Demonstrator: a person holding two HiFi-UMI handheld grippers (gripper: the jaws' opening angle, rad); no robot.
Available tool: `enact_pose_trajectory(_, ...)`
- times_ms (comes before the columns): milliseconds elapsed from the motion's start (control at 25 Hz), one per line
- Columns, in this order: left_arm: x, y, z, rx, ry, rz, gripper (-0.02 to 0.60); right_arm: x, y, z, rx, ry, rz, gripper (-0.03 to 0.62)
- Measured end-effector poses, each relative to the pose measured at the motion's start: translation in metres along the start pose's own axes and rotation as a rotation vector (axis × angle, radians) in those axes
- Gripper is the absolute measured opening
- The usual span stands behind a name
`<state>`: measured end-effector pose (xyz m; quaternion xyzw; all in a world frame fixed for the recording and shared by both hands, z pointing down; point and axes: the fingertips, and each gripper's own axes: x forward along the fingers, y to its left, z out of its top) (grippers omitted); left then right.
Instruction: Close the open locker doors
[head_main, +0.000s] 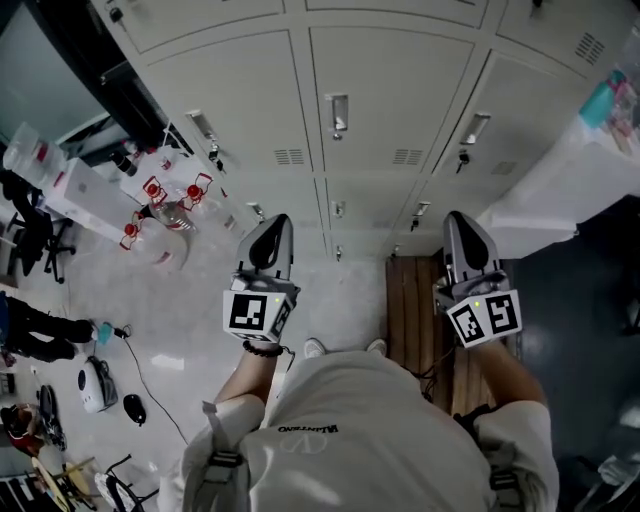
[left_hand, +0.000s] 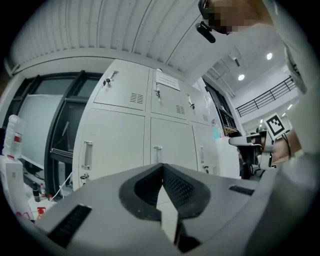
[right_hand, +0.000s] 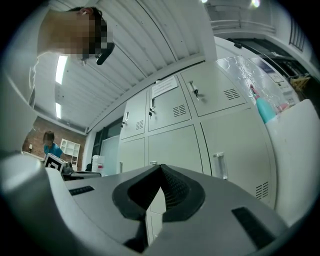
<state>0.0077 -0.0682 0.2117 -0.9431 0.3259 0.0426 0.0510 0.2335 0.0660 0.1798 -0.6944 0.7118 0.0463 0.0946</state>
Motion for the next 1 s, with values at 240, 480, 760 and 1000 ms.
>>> enact_pose_trajectory(240,-0.009,0.009,0.000,-0.012,-0.013,-0.002,0.004,-0.001,0.015,-0.001,-0.016,0.010,-0.005,0.009)
enact_pose_trajectory(480,-0.008,0.008,-0.001,-0.029,-0.017,-0.018,0.003,0.002,0.019,-0.003,-0.020,0.016,-0.014,0.008)
enact_pose_trajectory(760,-0.002,0.006,-0.003,-0.028,-0.018,-0.024,0.003,0.004,0.017,-0.002,-0.026,0.018,-0.018,0.008)
enact_pose_trajectory(1000,-0.001,0.008,-0.004,-0.028,-0.002,-0.016,0.003,0.006,0.018,-0.004,-0.028,0.023,-0.015,0.008)
